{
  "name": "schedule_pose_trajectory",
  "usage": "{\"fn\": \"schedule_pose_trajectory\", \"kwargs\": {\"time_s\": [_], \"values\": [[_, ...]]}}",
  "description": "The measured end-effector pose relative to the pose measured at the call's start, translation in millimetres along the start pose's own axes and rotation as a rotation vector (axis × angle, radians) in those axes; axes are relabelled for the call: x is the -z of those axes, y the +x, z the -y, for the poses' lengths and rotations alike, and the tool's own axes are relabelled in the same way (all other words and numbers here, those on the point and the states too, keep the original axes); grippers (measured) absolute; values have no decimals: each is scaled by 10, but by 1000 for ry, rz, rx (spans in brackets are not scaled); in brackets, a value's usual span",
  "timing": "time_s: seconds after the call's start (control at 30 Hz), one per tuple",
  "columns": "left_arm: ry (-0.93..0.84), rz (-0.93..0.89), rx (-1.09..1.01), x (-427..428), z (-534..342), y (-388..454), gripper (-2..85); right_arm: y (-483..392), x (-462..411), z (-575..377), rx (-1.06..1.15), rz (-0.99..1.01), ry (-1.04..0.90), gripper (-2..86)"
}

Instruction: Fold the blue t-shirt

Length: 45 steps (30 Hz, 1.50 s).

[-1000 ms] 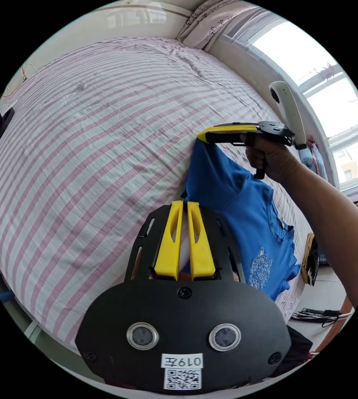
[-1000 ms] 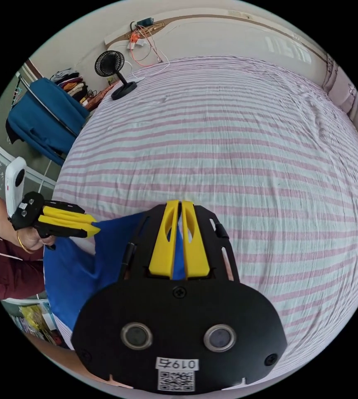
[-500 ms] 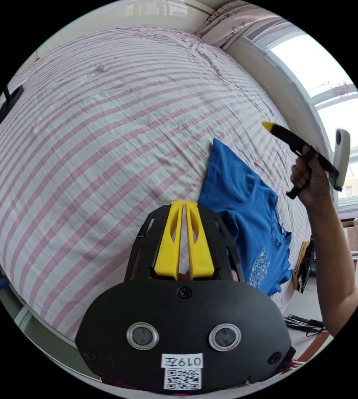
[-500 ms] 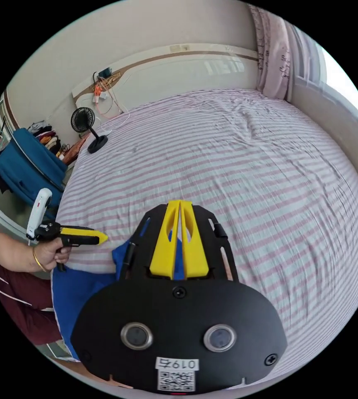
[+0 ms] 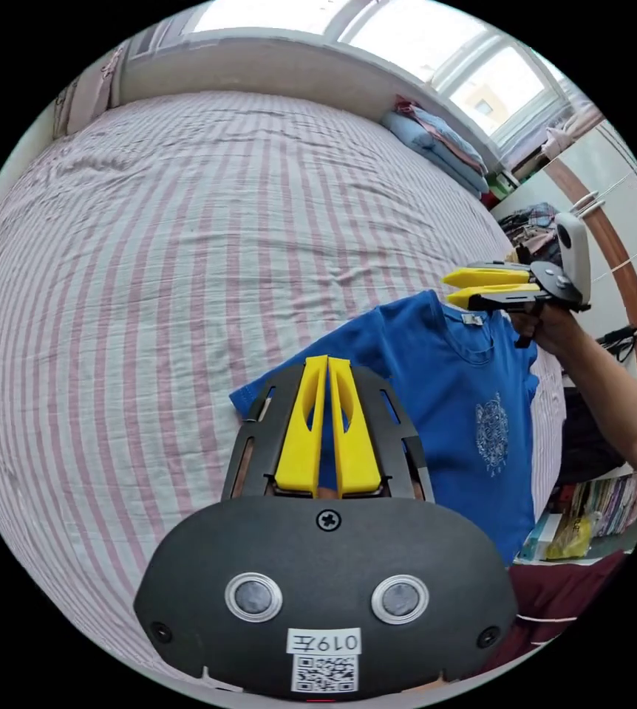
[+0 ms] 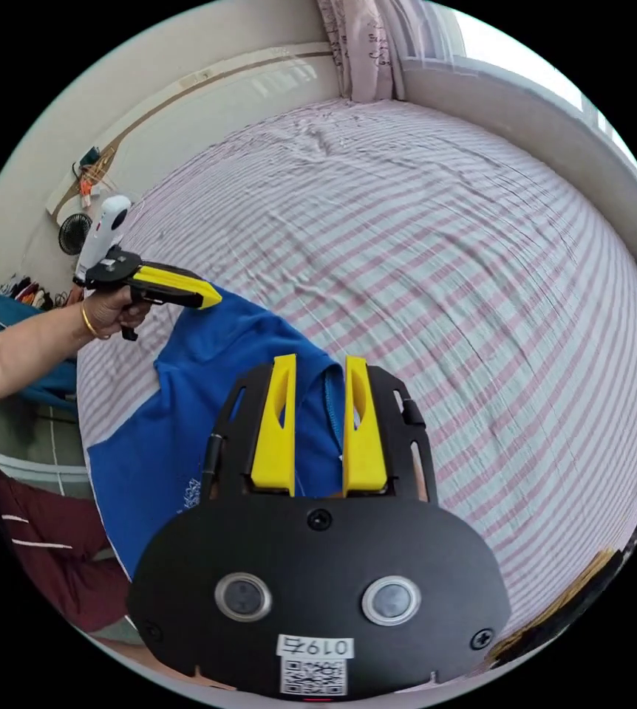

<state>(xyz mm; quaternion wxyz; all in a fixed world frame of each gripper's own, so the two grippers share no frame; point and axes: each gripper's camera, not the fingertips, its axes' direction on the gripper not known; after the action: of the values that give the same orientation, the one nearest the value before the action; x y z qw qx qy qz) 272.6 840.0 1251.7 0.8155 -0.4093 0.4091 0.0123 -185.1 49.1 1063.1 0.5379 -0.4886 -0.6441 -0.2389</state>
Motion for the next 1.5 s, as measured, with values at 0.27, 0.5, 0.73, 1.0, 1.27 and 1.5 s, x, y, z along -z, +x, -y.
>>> {"fn": "schedule_pose_trajectory", "kwargs": {"time_s": [0.27, 0.5, 0.73, 1.0, 1.27, 1.5], "values": [[-28, 99, -92, 88, 351, 280, 6, 104, -158, -103, 106, 48, -141, 10], [-58, 307, -194, 236, 820, 742, 5, 247, -165, -548, 18, 33, -79, 10], [-68, 267, -214, 560, 1241, 890, 6, 395, 204, -1106, -34, 126, -9, 84], [82, 54, -214, 1226, 1807, 1549, 21, 519, 1573, -3764, -529, -195, 310, 21], [-25, -294, -599, 611, 3250, 4053, 66, 351, 1321, -5519, -951, -136, 280, 78], [-237, -365, -937, 25, 4284, 5935, 58, 226, 1007, -6111, -1144, -7, 408, 85]]}}
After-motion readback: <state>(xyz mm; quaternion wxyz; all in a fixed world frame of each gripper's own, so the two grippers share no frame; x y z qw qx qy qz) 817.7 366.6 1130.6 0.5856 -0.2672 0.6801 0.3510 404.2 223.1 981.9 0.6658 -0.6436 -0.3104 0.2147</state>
